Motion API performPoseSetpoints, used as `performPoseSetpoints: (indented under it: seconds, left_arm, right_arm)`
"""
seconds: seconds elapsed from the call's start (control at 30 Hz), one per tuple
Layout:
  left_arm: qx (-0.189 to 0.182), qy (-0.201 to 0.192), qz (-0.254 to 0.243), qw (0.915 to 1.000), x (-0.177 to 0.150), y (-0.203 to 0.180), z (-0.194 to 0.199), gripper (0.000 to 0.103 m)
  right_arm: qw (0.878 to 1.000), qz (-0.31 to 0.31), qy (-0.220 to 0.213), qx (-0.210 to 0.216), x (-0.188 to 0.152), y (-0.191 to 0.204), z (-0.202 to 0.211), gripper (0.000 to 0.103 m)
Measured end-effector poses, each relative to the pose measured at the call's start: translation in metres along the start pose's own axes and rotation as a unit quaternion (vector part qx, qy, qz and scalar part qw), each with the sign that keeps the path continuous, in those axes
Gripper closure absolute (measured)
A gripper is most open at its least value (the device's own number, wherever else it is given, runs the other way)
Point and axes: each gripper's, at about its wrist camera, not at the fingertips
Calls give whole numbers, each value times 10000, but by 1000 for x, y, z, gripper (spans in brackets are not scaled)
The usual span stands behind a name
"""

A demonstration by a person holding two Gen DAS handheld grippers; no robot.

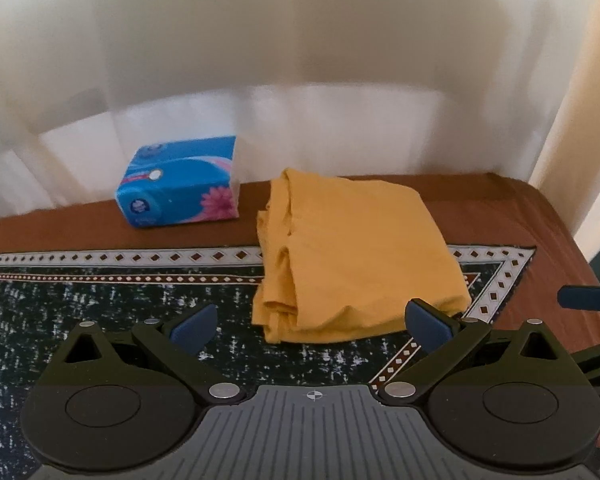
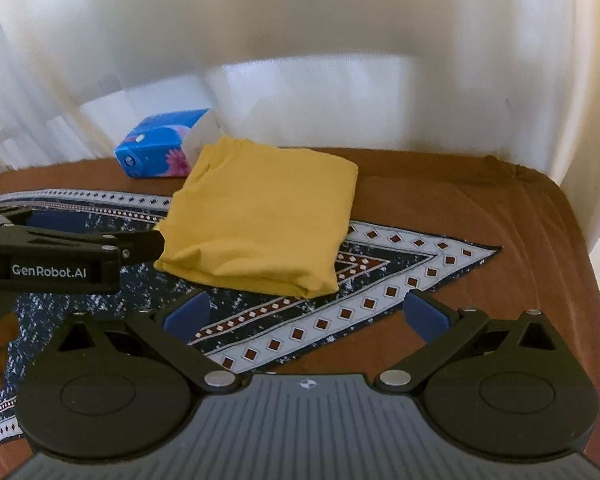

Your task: Fold clothes

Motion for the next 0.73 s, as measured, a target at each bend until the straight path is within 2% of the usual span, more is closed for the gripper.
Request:
performPoseSetpoints:
  seconds: [0.43, 0.73]
  left_arm:
    - [-4, 167, -24, 9999, -1, -5, -10, 0]
    - [-60, 112, -69, 9999, -3, -8, -9, 0]
  right_arm:
    - [9999, -5, 146, -24, -4, -6, -8, 0]
    - [9999, -11, 134, -34, -1, -7, -9, 0]
Point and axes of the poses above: each gripper's, at about its wrist camera, not at the fingertips, and z roughly against the way its jaws point, y to its left, x to its top, and after that the axes turned 13 degrees about z, right-handed
